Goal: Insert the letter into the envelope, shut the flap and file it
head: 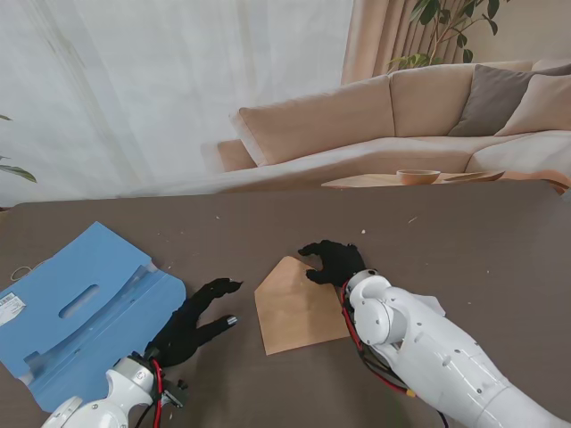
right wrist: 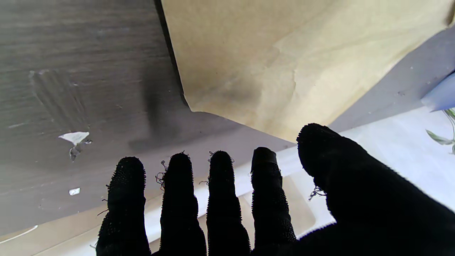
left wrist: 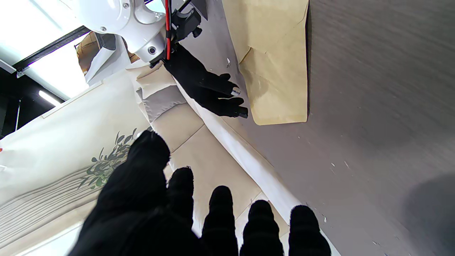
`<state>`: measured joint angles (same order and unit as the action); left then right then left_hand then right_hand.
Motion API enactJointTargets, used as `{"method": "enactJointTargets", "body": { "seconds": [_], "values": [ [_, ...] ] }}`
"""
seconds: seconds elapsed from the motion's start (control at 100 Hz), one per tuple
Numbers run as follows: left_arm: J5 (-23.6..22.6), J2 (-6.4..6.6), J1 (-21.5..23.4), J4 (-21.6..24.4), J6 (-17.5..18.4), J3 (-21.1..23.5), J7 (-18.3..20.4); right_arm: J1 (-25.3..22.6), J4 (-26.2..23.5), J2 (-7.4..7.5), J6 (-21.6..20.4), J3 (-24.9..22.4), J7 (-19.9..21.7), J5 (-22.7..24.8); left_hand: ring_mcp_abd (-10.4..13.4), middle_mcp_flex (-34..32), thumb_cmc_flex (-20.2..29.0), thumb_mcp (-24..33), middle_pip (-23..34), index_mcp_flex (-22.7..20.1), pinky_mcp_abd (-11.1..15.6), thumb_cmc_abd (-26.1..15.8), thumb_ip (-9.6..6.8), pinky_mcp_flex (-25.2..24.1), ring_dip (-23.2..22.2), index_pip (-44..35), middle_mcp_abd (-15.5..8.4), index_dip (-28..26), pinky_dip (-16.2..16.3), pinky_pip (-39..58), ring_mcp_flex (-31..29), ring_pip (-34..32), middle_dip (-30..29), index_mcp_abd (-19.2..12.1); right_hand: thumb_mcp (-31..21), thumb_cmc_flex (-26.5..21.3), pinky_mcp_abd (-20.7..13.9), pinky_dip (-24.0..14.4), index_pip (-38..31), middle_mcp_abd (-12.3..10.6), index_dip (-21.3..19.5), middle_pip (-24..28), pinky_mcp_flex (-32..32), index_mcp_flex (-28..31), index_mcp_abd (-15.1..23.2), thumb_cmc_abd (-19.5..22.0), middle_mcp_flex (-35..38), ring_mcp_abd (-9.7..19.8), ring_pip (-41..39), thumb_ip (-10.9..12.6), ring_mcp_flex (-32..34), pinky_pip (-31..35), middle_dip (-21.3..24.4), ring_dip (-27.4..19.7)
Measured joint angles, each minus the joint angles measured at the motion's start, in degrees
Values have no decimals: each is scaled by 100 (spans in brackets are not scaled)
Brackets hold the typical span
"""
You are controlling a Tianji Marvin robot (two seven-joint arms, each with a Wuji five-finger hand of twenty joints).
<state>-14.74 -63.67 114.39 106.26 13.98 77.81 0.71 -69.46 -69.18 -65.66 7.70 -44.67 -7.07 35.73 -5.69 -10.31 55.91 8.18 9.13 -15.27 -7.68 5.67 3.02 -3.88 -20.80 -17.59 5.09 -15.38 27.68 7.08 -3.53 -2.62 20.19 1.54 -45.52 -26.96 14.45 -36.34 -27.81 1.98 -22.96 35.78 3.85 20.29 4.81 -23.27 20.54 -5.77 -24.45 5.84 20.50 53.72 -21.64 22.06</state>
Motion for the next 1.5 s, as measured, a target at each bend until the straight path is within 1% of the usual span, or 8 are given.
{"method": "enactJointTargets", "body": {
  "seconds": [0.27,0.37,0.42,0.52,0.64,0.79,1.12,1.5],
  "values": [
    [25,1,-35,-29,-18,7,13,454,504,-79,-85,470,53,-29,-1,0,-1,60,0,0,0,0,0,0,-1,0,0,0,5,0,0,0,0,0,-221,28,-148,1,-21,31,66,128,-154,4,21,-381,-543,0,-108,-299,-368,1,-170,15],
    [33,0,-56,-49,-20,8,7,504,614,-116,-209,513,-12,-64,-2,0,-1,61,0,0,0,0,0,0,-1,0,0,0,23,0,0,0,0,0,-541,-36,-148,1,-658,31,-451,187,-154,547,332,-805,-539,0,-110,-406,-369,1,-223,15],
    [37,0,-67,-57,-23,8,6,510,663,-135,-269,530,-114,-73,-2,0,-1,61,0,0,0,0,0,0,-2,0,0,0,60,0,0,0,0,0,-688,-88,-148,0,-1010,31,-750,196,-154,939,489,-1035,-535,0,-118,-617,-369,1,-236,15],
    [38,-1,-86,-68,-31,4,6,500,731,-171,-369,537,-334,-72,-6,0,-1,61,0,0,0,0,0,0,-3,0,0,0,62,0,0,0,0,0,-839,-526,-148,-51,-2185,11,-619,241,-149,1595,1053,-1640,-213,0,-194,-1138,-351,1,-267,63],
    [38,0,-101,-73,-41,-4,6,431,728,-202,-455,452,-458,-53,-12,0,-2,68,1,0,0,1,0,0,-13,0,1,0,63,0,0,0,0,0,-943,-723,-142,-60,-2819,-42,-286,253,-67,2569,1344,-1684,435,0,-273,-1157,-90,5,-254,74],
    [36,0,-109,-78,-43,-7,7,178,465,-195,-503,152,-504,-26,-13,0,-3,138,1,0,0,1,0,0,-57,0,1,0,63,0,0,0,0,0,-1364,-729,5,-61,-3006,-83,-278,165,115,2625,1346,-1678,1168,0,-371,-1158,374,88,-161,74],
    [25,-2,-113,-94,-30,-2,-12,-635,-533,-201,-668,-624,-1064,-90,-24,-1,-3,138,68,0,0,1,0,0,-61,0,2,0,67,0,0,0,1,0,-1810,-733,156,-38,-3106,-92,-1197,-15,1081,2618,1137,-1461,3126,-90,-688,-956,1788,977,-121,86],
    [-121,-7,-135,-113,-38,-68,-155,-1480,-1749,-286,-653,-1105,-1819,-52,-25,-1,-7,260,72,0,-1,146,0,0,-136,0,3,0,138,0,0,-5,1,67,-1889,-744,224,-113,-3326,264,-1473,1409,1530,2473,537,-1409,3389,-304,-2155,-946,2199,1847,-1144,808]
  ]
}}
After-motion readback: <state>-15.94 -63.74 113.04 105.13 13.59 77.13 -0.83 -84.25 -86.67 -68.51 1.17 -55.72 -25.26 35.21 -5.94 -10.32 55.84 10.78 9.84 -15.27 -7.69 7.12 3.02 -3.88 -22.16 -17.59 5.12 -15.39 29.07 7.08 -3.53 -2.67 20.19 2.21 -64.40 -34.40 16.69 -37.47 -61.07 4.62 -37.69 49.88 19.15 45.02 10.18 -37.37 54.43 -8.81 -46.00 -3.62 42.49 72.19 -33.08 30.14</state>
